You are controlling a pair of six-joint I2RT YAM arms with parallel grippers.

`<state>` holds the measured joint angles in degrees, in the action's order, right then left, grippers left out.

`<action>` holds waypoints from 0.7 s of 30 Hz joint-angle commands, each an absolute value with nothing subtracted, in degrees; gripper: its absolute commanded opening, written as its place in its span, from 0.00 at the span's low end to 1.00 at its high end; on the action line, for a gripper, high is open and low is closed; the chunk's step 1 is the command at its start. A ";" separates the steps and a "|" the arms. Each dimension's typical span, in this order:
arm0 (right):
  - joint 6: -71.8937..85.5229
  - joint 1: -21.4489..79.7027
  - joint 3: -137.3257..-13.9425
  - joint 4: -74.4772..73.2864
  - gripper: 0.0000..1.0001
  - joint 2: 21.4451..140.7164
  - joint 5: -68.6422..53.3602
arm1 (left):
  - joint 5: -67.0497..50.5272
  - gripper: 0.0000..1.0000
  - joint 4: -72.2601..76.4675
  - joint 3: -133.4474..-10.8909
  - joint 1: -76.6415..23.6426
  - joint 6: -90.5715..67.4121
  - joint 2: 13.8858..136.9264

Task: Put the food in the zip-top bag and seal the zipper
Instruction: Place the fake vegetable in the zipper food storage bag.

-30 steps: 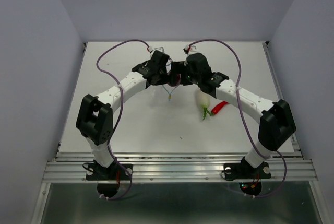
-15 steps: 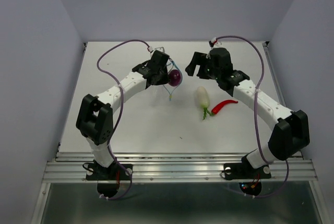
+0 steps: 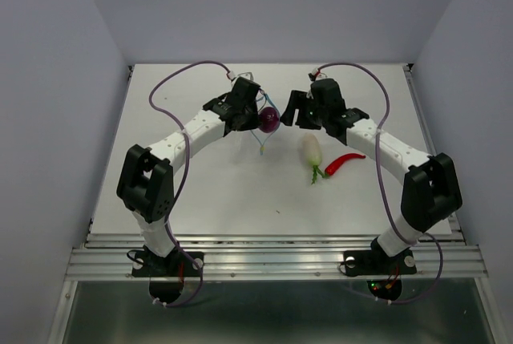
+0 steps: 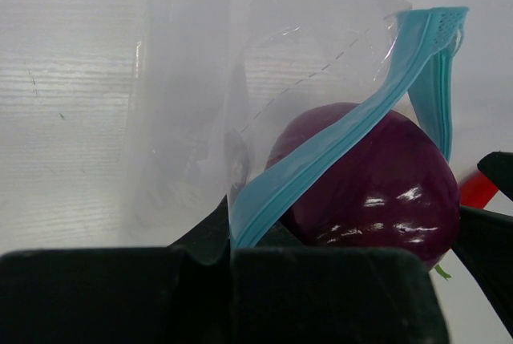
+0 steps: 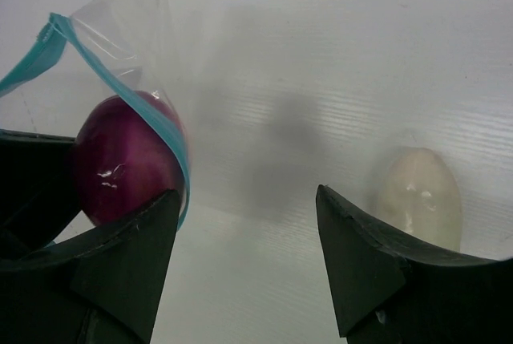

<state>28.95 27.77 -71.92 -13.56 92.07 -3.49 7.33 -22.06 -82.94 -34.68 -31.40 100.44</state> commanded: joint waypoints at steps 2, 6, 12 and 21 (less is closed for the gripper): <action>29.27 27.86 -73.92 -13.18 0.73 92.46 -3.16 | 7.12 0.00 -20.48 -82.18 -34.81 -30.94 99.32; 28.48 27.86 -74.35 -12.57 0.73 94.21 -7.11 | 6.86 0.00 -20.13 -82.09 -34.80 -30.85 99.40; 28.21 27.86 -74.53 -10.20 0.72 95.62 -12.04 | 5.71 0.00 -19.07 -81.92 -34.89 -30.76 99.75; 29.88 27.86 -76.38 -9.67 0.33 99.40 -11.00 | 3.96 0.00 -17.75 -81.47 -34.89 -30.50 99.49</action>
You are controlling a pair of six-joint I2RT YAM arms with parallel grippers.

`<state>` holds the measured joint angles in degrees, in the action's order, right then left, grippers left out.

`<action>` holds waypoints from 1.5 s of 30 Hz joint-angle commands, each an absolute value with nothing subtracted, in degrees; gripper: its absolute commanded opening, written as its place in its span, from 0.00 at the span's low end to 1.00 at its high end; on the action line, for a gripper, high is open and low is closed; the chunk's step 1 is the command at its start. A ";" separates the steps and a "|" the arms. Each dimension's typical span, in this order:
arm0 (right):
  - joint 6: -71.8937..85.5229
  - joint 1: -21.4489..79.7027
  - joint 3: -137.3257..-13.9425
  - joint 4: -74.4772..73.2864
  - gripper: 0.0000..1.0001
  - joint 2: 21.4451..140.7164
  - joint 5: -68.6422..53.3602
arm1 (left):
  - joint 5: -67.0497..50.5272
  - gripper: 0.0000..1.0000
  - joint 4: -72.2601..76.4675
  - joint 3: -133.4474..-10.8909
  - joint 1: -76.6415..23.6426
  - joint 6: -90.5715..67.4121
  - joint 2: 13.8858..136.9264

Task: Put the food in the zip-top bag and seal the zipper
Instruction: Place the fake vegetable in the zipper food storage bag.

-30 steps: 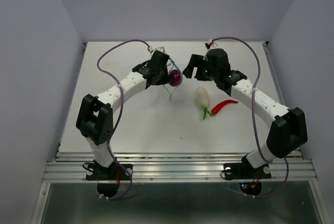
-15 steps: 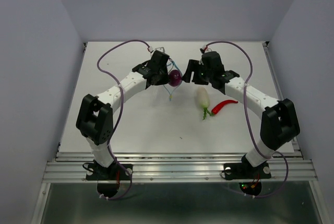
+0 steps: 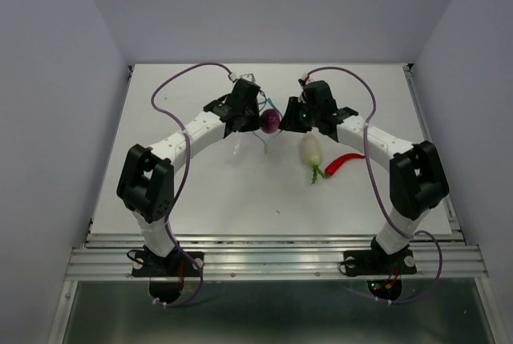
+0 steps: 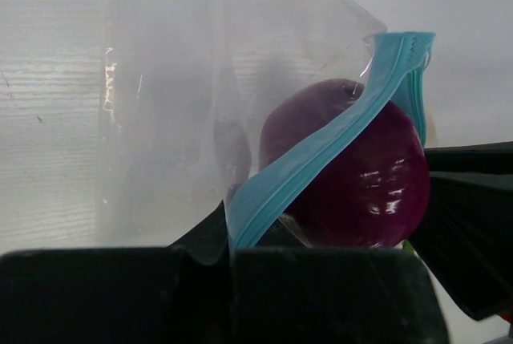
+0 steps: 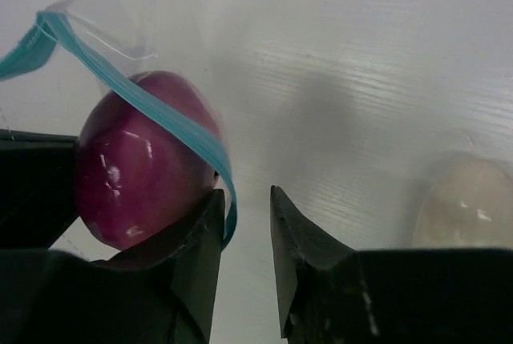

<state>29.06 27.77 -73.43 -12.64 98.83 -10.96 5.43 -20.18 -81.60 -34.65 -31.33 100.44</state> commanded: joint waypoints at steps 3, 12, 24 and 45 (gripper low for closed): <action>29.62 27.86 -76.55 -9.67 0.18 98.79 -7.05 | 4.04 0.00 -17.67 -81.39 -34.81 -30.06 99.23; 25.85 27.86 -80.06 -18.09 0.01 98.26 7.63 | 11.06 0.00 -23.45 -83.40 -34.72 -29.88 99.40; 21.09 27.86 -84.37 -26.80 0.01 95.10 16.53 | 18.63 0.00 -31.11 -87.27 -34.01 -29.80 101.51; 20.57 27.86 -89.20 -22.94 0.45 97.21 -4.65 | 10.46 0.00 -25.84 -88.51 -34.36 -29.09 104.33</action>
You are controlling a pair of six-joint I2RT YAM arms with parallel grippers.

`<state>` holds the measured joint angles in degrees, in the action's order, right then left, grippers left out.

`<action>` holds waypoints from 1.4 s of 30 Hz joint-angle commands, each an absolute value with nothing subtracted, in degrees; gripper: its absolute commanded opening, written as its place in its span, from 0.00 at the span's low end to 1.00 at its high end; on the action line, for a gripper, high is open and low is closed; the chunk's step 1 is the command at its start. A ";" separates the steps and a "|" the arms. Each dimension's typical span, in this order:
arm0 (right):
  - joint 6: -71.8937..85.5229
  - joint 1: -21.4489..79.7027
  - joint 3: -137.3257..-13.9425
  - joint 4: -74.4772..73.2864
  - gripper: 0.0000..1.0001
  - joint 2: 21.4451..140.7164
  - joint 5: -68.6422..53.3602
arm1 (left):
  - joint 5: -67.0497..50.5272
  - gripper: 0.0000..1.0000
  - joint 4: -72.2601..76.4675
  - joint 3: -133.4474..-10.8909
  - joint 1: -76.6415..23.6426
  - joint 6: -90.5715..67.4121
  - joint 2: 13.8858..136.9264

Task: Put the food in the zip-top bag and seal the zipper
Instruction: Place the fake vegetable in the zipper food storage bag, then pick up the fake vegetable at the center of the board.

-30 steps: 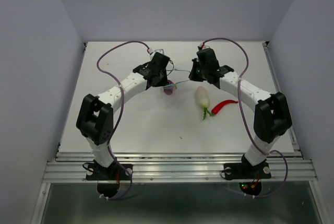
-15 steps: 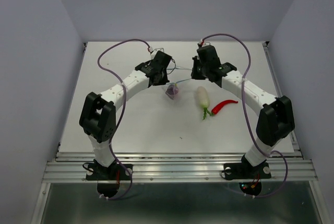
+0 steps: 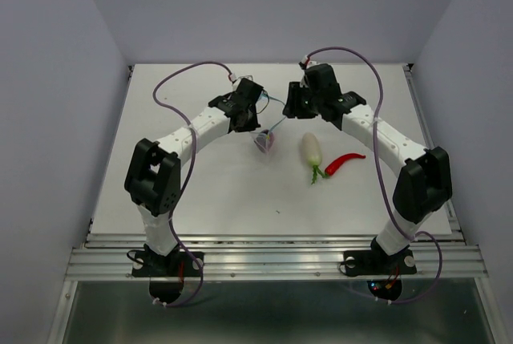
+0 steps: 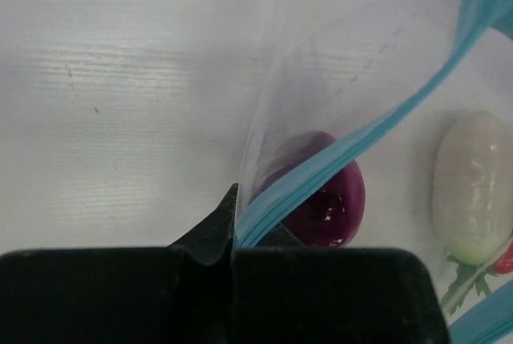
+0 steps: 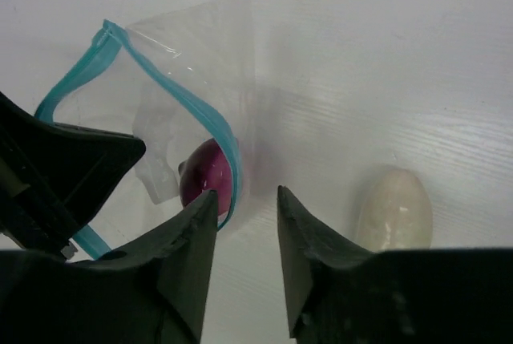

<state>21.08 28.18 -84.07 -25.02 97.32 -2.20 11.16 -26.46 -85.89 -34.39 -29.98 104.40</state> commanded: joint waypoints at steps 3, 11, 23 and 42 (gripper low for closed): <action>19.69 27.86 -91.14 -22.85 0.75 97.03 -5.71 | 10.20 0.00 -25.49 -88.77 -34.37 -28.92 104.33; 19.94 26.29 -88.69 -22.94 1.00 93.60 -5.37 | 9.49 0.00 -25.40 -89.21 -34.28 -28.56 104.59; 23.38 19.42 -69.61 -23.55 1.00 91.22 -2.72 | 9.14 0.00 -25.05 -89.12 -34.36 -27.95 104.15; 21.88 19.42 -69.70 -24.61 0.88 102.65 -3.60 | 8.53 0.00 -24.35 -88.86 -34.37 -28.65 104.59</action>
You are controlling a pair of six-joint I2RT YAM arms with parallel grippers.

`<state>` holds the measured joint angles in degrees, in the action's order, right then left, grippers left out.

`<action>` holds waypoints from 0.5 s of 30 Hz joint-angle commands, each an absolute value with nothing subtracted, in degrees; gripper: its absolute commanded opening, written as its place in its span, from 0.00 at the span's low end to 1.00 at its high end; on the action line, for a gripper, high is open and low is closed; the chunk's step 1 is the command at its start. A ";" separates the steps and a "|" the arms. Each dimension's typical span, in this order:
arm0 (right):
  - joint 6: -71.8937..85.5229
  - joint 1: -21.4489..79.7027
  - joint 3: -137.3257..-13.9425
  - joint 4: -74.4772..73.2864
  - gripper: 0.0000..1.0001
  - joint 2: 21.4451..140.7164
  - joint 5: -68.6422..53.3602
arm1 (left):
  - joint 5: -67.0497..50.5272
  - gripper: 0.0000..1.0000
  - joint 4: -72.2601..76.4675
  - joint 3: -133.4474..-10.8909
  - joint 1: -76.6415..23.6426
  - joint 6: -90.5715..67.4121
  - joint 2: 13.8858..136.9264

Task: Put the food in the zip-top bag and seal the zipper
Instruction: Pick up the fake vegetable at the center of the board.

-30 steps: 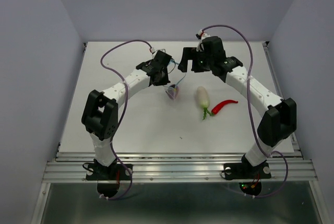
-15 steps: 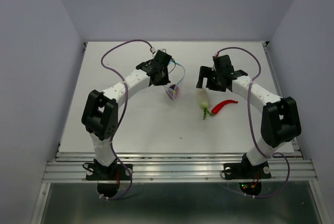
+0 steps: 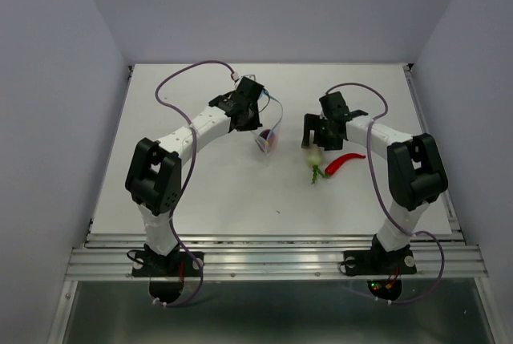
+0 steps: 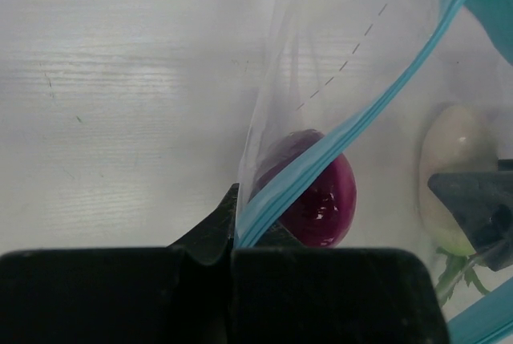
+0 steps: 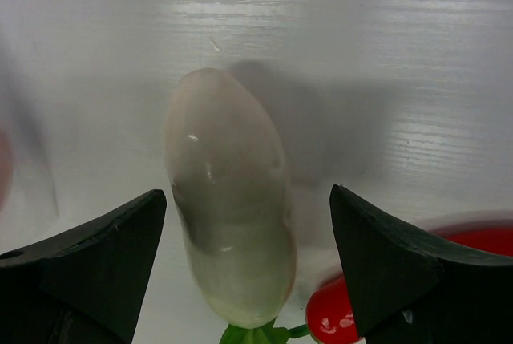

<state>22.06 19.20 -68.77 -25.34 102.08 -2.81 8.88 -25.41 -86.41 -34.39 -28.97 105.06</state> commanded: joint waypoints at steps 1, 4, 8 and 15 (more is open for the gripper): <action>21.88 19.42 -69.44 -24.44 0.88 103.00 -4.04 | 8.53 0.00 -24.35 -88.94 -34.37 -28.57 104.59; 22.32 19.42 -69.00 -23.64 0.81 103.53 -4.57 | 8.53 0.00 -24.35 -89.03 -34.37 -28.74 104.50; 23.20 19.42 -69.69 -22.68 0.44 102.66 -5.10 | 8.35 0.00 -24.52 -89.21 -34.28 -28.83 104.59; 23.99 19.42 -74.70 -21.01 0.34 97.04 -5.27 | 8.17 0.00 -24.52 -89.30 -34.37 -29.00 104.33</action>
<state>22.96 19.20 -69.91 -24.97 102.76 -4.54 8.43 -25.30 -86.41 -34.39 -29.02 105.06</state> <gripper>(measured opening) 0.602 0.024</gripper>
